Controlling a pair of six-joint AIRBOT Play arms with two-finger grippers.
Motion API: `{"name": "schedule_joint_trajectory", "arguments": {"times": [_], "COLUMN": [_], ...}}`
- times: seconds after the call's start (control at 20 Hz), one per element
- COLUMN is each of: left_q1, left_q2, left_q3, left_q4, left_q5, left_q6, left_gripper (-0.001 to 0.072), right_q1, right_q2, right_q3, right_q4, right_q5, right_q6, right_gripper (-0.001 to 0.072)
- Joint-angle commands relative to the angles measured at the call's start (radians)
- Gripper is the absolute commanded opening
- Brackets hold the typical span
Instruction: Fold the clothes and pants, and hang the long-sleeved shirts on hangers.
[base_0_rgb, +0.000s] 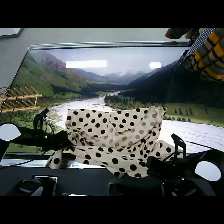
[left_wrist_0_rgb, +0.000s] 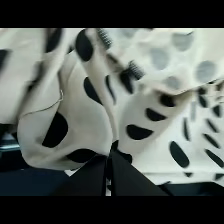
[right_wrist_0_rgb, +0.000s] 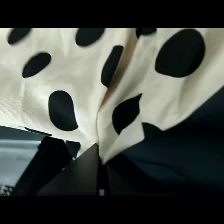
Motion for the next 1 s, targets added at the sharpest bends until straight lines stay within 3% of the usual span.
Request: {"name": "schedule_joint_trajectory", "arguments": {"times": [0.0,0.2,0.3,0.5,0.65,0.85,0.9,0.95], "left_q1": [-0.021,-0.019,-0.018,0.007,0.017,0.002,-0.002,-0.002], "left_q2": [-0.035,-0.267,-0.392,-0.596,-0.708,-0.839,-0.852,-0.856], "left_q3": [0.034,0.153,0.233,0.373,0.416,0.440,0.440,0.440], "left_q4": [-0.128,-0.138,-0.177,-0.188,-0.253,-0.325,-0.324,-0.324], "left_q5": [0.085,0.180,0.202,0.245,0.315,0.357,0.377,0.397], "left_q6": [-0.075,-0.071,-0.028,-0.020,-0.019,0.012,0.020,0.038], "left_gripper": [0.0013,0.0013,0.0014,0.0015,0.0015,0.0016,0.0017,0.0017], "right_q1": [0.000,0.000,0.000,-0.135,-0.281,-0.269,-0.265,-0.260], "right_q2": [-0.054,-0.259,-0.360,-0.520,-0.594,-0.750,-0.792,-0.822], "right_q3": [0.014,0.117,0.164,0.206,0.206,0.206,0.206,0.207], "right_q4": [-0.052,-0.122,-0.152,-0.140,-0.044,0.198,0.225,0.247], "right_q5": [-0.125,-0.441,-0.555,-0.622,-0.722,-0.916,-0.943,-0.951], "right_q6": [0.114,0.213,0.252,0.264,0.175,-0.019,-0.072,-0.125], "right_gripper": [0.0032,0.0032,0.0032,0.0032,0.0033,0.0033,0.0074,0.0166]}}
